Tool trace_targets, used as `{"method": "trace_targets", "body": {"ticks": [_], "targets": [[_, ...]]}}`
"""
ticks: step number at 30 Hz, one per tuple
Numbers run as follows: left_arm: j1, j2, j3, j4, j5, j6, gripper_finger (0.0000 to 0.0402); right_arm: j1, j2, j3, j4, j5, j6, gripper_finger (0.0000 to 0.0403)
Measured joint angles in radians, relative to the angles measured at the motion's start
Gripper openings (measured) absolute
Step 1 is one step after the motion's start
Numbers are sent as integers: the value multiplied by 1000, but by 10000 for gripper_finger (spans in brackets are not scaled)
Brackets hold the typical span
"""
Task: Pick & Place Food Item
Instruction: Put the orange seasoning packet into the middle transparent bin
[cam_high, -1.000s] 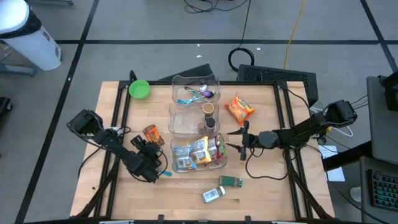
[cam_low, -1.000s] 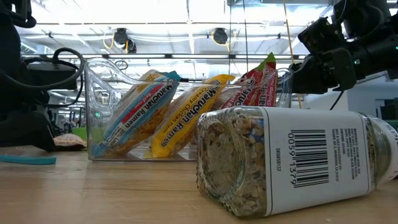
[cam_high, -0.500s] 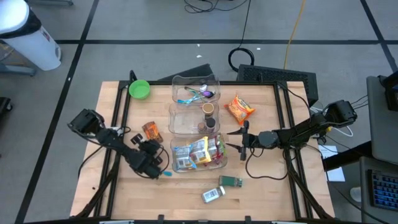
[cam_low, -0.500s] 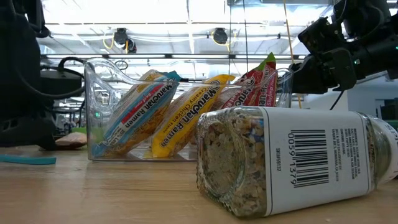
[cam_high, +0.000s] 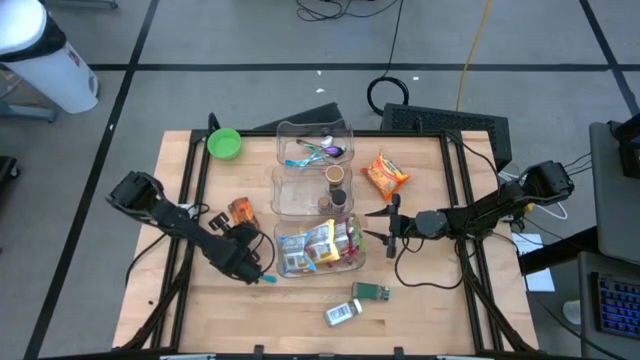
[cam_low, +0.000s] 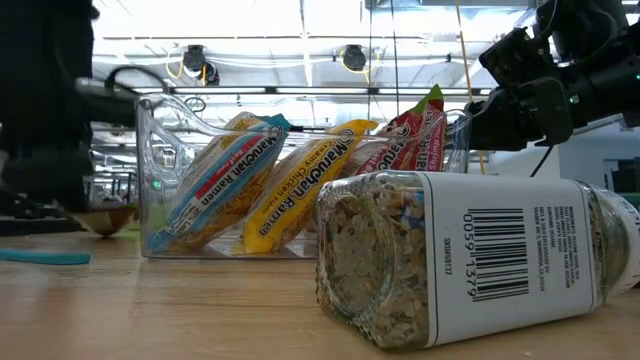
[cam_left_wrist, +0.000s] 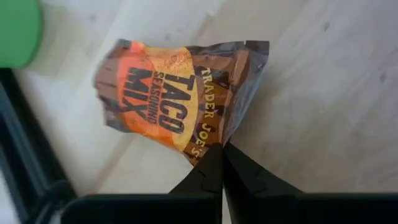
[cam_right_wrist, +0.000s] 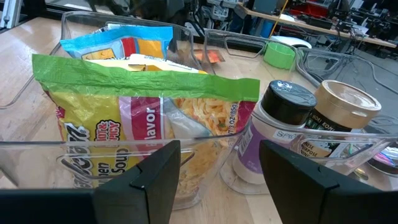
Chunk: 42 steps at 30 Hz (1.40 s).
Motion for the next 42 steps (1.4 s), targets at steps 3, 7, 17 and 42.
{"method": "trace_targets", "body": {"ticks": [3,7,17,42], "targets": [[-2,-35,34,-65,-6,0,2,0,0,0,0,0,0,212],[-9,-86,88,-156,-9,8,2,0,0,0,0,0,0,212],[-10,-171,311,-503,-9,21,1,0,0,0,0,0,0,212],[149,-232,713,-501,-216,421,0,0,0,1,2,0,0,212]]}}
